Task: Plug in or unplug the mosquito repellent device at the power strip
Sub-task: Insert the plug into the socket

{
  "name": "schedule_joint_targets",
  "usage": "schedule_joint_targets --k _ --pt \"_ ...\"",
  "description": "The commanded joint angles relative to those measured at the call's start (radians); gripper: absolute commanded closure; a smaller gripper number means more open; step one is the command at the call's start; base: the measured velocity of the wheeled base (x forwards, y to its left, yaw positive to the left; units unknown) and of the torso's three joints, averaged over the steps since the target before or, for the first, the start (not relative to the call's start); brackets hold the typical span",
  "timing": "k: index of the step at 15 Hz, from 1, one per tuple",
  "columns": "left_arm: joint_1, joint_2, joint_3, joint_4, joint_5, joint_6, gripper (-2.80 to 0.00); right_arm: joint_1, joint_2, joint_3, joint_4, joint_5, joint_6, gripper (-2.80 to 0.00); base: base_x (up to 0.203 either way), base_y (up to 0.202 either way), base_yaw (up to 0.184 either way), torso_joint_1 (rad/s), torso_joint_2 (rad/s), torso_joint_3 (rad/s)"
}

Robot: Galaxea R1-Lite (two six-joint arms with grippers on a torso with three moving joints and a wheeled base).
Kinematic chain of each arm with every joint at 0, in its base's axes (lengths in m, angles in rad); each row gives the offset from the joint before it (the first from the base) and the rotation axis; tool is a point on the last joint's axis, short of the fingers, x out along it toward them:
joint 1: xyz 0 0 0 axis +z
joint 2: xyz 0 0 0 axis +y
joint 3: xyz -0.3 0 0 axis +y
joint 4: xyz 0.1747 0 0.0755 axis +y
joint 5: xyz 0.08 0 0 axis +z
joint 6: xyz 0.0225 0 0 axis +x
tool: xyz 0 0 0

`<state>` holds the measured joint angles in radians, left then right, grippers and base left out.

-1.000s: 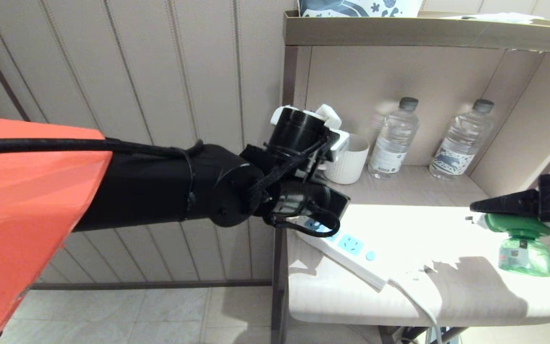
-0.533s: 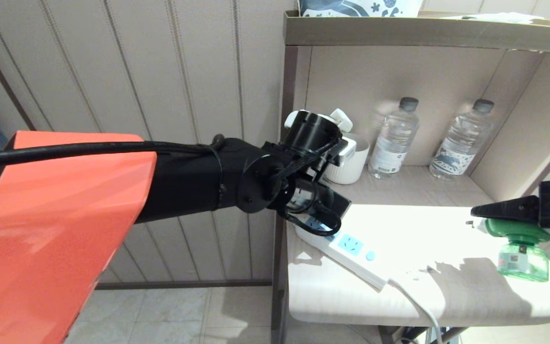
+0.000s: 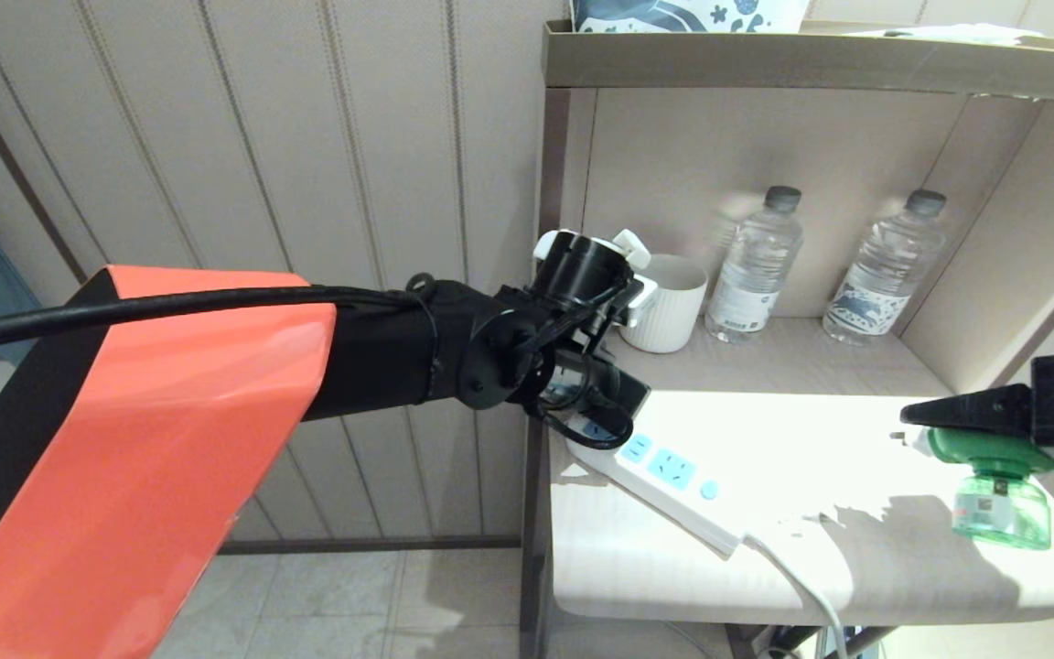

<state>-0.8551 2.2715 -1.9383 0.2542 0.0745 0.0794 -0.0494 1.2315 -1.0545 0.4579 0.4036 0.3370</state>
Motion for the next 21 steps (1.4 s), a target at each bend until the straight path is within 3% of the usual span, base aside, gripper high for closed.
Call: schedule_joint_targets --k 1,6,16,21 --pt "0.004 -0.008 0.001 0.007 0.002 0.0 0.0 0.0 0.002 0.005 0.001 0.003 0.002 0.0 0.0 0.0 0.0 0.0 0.0 0.0" --pt "0.005 -0.021 0.002 0.033 0.036 0.0 0.0 -0.003 0.006 0.036 -0.041 0.003 0.004 0.0 0.0 0.0 0.0 0.0 0.0 0.0" --pt "-0.018 -0.042 0.023 0.092 0.033 0.023 0.0 -0.029 0.027 0.051 -0.065 0.046 0.002 0.0 0.0 0.0 0.0 0.0 0.0 0.0" --pt "-0.032 -0.08 0.113 0.089 0.034 0.027 0.0 -0.029 0.044 0.073 -0.098 0.047 0.002 0.0 0.0 0.0 0.0 0.0 0.0 0.0"
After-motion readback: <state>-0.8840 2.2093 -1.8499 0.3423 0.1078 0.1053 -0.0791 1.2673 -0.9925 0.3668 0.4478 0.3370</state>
